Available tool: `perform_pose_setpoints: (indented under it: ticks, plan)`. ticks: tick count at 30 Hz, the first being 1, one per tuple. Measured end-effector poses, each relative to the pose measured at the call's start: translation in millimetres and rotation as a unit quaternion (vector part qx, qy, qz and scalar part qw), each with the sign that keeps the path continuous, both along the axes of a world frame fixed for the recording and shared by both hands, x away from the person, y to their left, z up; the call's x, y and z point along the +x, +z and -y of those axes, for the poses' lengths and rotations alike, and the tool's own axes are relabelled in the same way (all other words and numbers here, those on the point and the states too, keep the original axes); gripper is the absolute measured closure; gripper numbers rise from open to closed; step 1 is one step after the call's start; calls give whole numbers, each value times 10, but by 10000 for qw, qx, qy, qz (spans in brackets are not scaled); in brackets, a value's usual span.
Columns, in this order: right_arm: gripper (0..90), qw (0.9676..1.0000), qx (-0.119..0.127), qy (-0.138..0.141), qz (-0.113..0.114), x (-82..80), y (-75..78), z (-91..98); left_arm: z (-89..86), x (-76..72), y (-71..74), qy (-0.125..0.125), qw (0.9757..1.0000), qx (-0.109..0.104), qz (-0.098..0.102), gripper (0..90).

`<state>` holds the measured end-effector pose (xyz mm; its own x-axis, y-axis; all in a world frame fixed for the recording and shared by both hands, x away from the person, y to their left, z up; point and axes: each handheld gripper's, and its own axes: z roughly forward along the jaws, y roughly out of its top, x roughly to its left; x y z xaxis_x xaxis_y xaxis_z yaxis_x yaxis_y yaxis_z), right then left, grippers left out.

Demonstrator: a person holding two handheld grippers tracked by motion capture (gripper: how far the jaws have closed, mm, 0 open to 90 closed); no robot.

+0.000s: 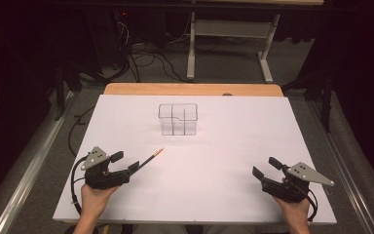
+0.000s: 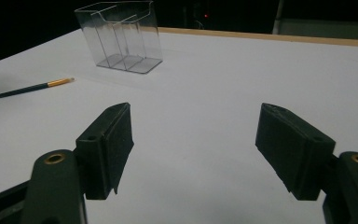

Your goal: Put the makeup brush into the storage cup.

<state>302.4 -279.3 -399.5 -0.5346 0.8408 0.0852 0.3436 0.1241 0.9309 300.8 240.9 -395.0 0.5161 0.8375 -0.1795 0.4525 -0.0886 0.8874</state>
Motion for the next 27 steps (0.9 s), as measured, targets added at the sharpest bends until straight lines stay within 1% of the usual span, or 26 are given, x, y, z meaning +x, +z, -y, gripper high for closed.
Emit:
perform_pose_setpoints:
  ticks: [4, 12, 15, 18, 27]
  plan:
    - [294, 10000, 27, -30, -1, 10, 3, 1, -6, -7, -2, 9, 10000, 27, 9, 264]
    - [294, 10000, -23, -12, -28, 12, -2, -10, -1, -7, 0, -11, 10000, 25, 11, 263]
    - [294, 10000, 38, -26, -34, 14, -3, -1, -1, -3, -2, -2, 10000, 60, -9, 264]
    - [295, 10000, 39, -11, -41, 14, -4, 0, 3, -3, -1, 13, 10000, 57, -11, 264]
    - [296, 10000, -1, -2, -36, 12, -4, -8, 15, -21, -4, -16, 9999, 100, -23, 261]
